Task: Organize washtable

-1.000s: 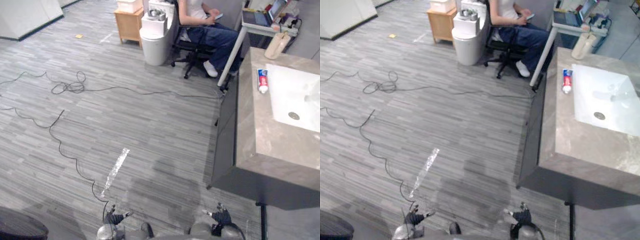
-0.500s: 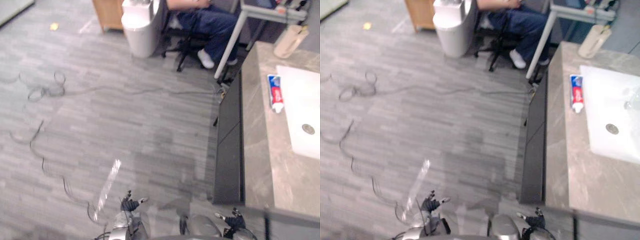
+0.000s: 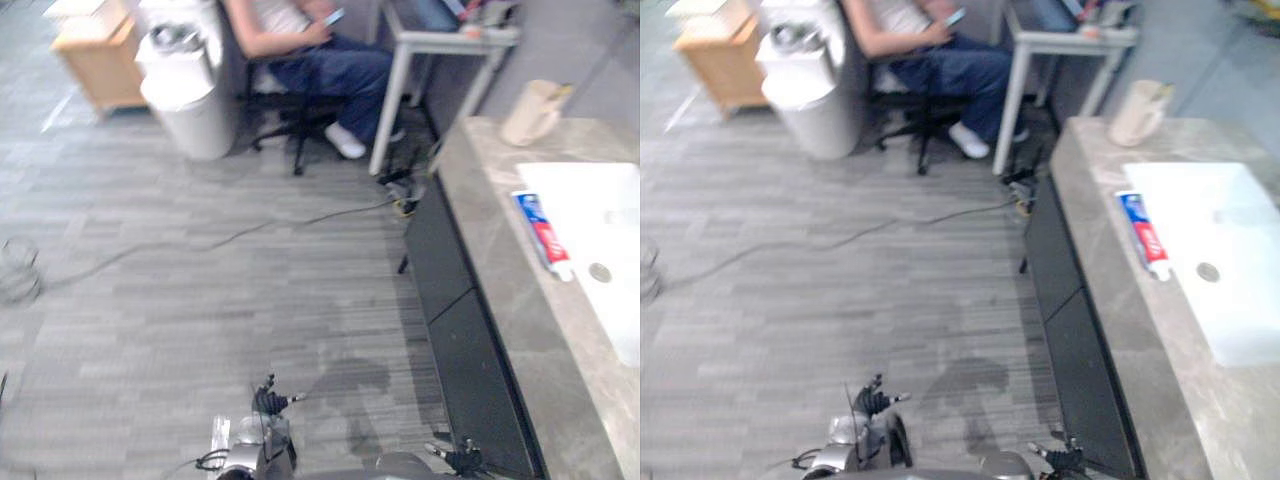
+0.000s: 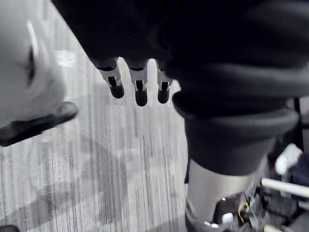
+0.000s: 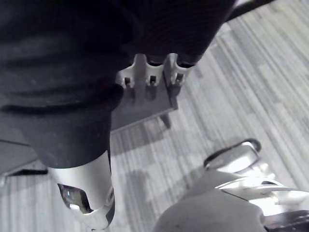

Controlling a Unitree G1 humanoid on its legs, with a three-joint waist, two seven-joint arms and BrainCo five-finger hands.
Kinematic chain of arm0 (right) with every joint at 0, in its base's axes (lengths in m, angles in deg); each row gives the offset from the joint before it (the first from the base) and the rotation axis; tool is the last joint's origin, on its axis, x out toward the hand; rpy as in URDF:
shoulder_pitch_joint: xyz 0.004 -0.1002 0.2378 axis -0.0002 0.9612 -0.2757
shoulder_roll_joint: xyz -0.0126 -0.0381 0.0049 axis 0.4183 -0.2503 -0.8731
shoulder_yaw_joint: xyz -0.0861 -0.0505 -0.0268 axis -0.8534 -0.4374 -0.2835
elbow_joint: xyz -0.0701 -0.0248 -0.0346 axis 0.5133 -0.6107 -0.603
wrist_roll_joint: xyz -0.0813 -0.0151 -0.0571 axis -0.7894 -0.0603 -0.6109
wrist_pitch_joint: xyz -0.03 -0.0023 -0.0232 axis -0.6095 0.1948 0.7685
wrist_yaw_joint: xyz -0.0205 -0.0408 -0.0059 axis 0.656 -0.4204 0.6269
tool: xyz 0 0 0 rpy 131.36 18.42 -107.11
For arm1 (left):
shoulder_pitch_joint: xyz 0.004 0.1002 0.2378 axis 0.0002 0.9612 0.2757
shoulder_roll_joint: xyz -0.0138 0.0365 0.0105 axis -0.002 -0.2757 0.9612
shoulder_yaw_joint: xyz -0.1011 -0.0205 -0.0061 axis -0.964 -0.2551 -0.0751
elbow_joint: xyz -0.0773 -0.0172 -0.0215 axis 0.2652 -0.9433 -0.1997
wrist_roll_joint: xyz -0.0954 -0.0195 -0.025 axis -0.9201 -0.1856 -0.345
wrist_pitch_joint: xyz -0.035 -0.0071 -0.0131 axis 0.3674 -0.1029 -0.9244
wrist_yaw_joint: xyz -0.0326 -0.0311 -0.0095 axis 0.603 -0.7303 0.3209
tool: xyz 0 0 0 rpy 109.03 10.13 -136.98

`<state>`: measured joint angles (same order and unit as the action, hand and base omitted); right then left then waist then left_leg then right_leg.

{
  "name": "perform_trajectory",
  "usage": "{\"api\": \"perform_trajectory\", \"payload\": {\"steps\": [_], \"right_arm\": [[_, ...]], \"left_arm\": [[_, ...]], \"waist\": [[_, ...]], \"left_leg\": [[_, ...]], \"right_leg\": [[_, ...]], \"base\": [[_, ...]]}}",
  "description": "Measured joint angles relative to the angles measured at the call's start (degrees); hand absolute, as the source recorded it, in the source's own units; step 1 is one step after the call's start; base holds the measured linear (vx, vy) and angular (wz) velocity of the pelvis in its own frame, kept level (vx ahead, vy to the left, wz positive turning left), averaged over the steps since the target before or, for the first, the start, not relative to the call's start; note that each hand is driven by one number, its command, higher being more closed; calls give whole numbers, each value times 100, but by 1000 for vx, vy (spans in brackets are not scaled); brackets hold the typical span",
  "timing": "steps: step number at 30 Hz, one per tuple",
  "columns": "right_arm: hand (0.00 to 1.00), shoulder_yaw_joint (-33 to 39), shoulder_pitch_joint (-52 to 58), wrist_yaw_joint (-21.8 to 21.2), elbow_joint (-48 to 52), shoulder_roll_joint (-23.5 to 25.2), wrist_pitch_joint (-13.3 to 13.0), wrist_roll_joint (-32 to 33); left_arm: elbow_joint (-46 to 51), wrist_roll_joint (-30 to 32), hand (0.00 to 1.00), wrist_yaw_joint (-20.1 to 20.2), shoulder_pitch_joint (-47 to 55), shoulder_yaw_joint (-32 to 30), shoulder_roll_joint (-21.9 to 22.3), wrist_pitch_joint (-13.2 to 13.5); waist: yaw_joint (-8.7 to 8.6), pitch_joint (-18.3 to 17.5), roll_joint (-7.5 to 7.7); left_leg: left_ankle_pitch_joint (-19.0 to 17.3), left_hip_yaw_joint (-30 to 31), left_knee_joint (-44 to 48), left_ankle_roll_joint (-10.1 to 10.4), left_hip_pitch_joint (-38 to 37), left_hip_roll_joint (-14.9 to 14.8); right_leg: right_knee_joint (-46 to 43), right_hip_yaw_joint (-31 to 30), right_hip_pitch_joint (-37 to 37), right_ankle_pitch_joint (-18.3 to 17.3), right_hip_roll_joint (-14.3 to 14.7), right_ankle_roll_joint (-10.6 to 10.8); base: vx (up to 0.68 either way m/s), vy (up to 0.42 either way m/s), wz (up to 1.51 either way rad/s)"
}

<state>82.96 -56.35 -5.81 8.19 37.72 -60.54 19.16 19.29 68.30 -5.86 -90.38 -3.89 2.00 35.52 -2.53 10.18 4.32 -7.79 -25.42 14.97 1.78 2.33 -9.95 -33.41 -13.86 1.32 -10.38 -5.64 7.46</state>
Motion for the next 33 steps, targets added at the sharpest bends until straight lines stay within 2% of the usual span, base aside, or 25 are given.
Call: {"api": "perform_trajectory", "payload": {"steps": [1, 2, 4, 6, 7, 8, 9, 10, 11, 12, 13, 14, 15, 17, 19, 20, 21, 22, 23, 24, 25, 28, 30, 31, 33], "right_arm": [[0, 1, -5, -13, 4, 13, -10, 0], [0, -2, -34, -21, -18, -60, -15, -1], [0, -22, -103, -29, -63, -38, -13, -3], [0, -46, -179, -44, -202, -60, -39, -6], [0, -98, -184, -67, -297, -88, -20, -22], [0, -93, -52, -112, -387, -84, -16, -63], [0, 22, 60, -165, -543, -172, 17, -59], [0, 46, 98, -154, -509, -202, 5, -69], [0, 37, 135, -151, -479, -295, 7, -90], [0, 36, 144, -189, -386, -200, 4, -167], [0, 37, 149, -200, -369, -195, 4, -185], [0, 31, 163, -225, -316, -204, 17, -192], [0, 32, 167, -200, -284, -210, 37, -179], [0, -8, 157, -157, -226, -194, 35, -106], [0, -50, 145, -120, -174, -158, -9, 18], [0, -52, 143, -116, -89, -153, -8, 55], [0, -64, 115, -114, -56, -153, -7, 71], [0, -98, 54, -113, -40, -160, -10, 87], [0, -128, 5, -114, -25, -210, -25, 111], [0, -125, -43, -110, -62, -221, -23, 114], [0, -115, -61, -112, -65, -115, -19, 117], [0, -82, -12, -110, -3, 4, -18, 104], [0, -125, -28, -114, 37, 35, -24, 109], [0, -146, -40, -115, 43, 2, -22, 110], [0, -159, -118, -114, 158, -58, -37, 112]], "left_arm": [[-71, -3, 0, 1, -59, 8, 13, -18], [-184, -15, 0, 7, -86, -16, 30, -46], [-410, -19, 0, 6, -195, -25, -49, -83], [-570, -19, 0, 15, -327, -5, -114, -124], [-598, -18, 0, 34, -396, 12, -185, -128], [-600, -18, 0, 62, -468, 47, -231, -123], [-663, 0, 0, 126, -479, -96, -89, -137], [-665, 2, 0, 138, -458, -145, -60, -138], [-659, 1, 0, 149, -452, -312, -20, -167], [-590, 0, 0, 152, -396, -596, -94, -203], [-556, 0, 0, 155, -384, -654, -94, -203], [-281, 1, 0, 160, -273, -796, -107, -190], [-70, 8, 0, 166, -131, -893, -31, -95], [89, 7, 0, 182, 119, -918, 22, -49], [112, 7, 0, 242, 310, -916, 10, -50], [227, 8, 0, 252, 364, -897, 23, -41], [261, 8, 0, 255, 360, -897, 25, -36], [302, 8, 0, 254, 350, -901, 33, -8], [293, 5, 0, 247, 355, -899, 62, 23], [269, 4, 0, 248, 364, -893, 84, 27], [187, 4, 0, 218, 330, -911, -27, 18], [187, 0, 0, 231, 325, -965, -73, 31], [93, 2, 0, 231, 336, -958, -90, 7], [60, 3, 0, 231, 337, -957, -88, 4], [26, 1, 0, 231, 357, -958, -81, -4]], "waist": [[-42, -25, 49], [-148, -28, -48], [-237, -38, 17], [-305, -53, 47], [-325, -105, 87], [-439, -197, 220], [-601, -273, -86], [-602, -331, -178], [-576, -386, -280], [-567, -370, -271], [-573, -364, -274], [-540, -314, -297], [-411, -253, -252], [-252, -260, -243], [-149, -264, -139], [-136, -255, -153], [-107, -255, -152], [-2, -249, -153], [46, -257, -227], [59, -276, -203], [-54, -352, -89], [56, -395, -23], [79, -420, -30], [110, -422, -56], [98, -423, -171]], "left_leg": [[-43, -224, -242, 0, -269, 77], [-60, -503, -553, 2, -568, 89], [-116, -853, -855, 87, -936, 89], [-191, -1160, -1064, 206, -1222, 106], [-224, -1237, -1172, 263, -1319, 198], [-299, -1197, -1297, 388, -1480, 458], [-308, -1064, -1269, 584, -1776, 351], [-361, -1075, -1197, 639, -1783, 283], [-494, -1108, -510, 792, -1736, 56], [-447, -984, 1084, 726, -1388, -419], [-403, -923, 1434, 655, -1278, -530], [-333, -658, 2845, 423, -916, -889], [-437, -465, 3779, 341, -581, -1058], [-536, -320, 4198, 184, -97, -1105], [-643, -266, 3754, 9, 381, -1069], [-667, 98, 3164, 0, 786, -917], [-662, 342, 2792, 9, 909, -803], [-628, 993, 1906, 59, 1004, -476], [-425, 1849, 1071, 367, 958, -167], [-352, 1899, 1100, 486, 885, -24], [-509, 1638, 1043, 441, 788, 107], [-854, 1123, 1476, 297, 674, -22], [-854, 601, 1352, 266, 305, -126], [-860, 342, 1238, 232, 115, -163], [-944, -542, 691, 30, -480, -197]], "right_leg": [[-667, 188, 398, 290, -77, 101], [-1154, 558, 905, 26, -75, -106], [-991, 1423, 1358, -438, -90, -314], [-334, 2429, 1640, -442, -35, -503], [307, 2757, 1618, -267, 39, -697], [789, 2757, 1608, 105, 88, -1159], [726, 2720, 1393, 91, 249, -1186], [783, 2688, 1364, 50, 297, -1152], [803, 2514, 1235, -61, 457, -1183], [928, 2386, 887, -96, 558, -1235], [968, 2366, 802, -109, 580, -1257], [1128, 2182, 429, -232, 680, -1305], [1186, 1925, 134, -341, 749, -1305], [1380, 1539, -247, -422, 711, -1263], [1492, 1182, -396, -539, 540, -1061], [1553, 1006, -474, -617, 410, -923], [1545, 873, -479, -670, 331, -829], [1479, 516, -444, -785, 175, -633], [1433, 112, -394, -891, 93, -437], [1407, -82, -404, -941, 14, -311], [1435, -210, -371, -778, -169, -336], [1496, -493, -175, -139, -157, -402], [1414, -582, 58, 480, -142, -288], [1317, -449, 172, 593, -143, -283], [620, 982, 702, 411, -164, -283]], "base": [[85, 109, -122], [117, 148, -117], [163, 149, -111], [187, 98, -82], [196, 79, -28], [432, 145, -4], [402, 129, 6], [512, 187, -39], [590, 130, -89], [684, 138, -91], [636, 86, -82], [395, 148, -81], [363, 197, -97], [268, 257, -95], [233, 323, -86], [213, 363, -75], [212, 435, -94], [222, 638, -139], [186, 549, -155], [188, 534, -119], [171, 365, -70], [207, 515, -108], [159, 331, -157], [126, 261, -191], [62, 226, -181]]}}
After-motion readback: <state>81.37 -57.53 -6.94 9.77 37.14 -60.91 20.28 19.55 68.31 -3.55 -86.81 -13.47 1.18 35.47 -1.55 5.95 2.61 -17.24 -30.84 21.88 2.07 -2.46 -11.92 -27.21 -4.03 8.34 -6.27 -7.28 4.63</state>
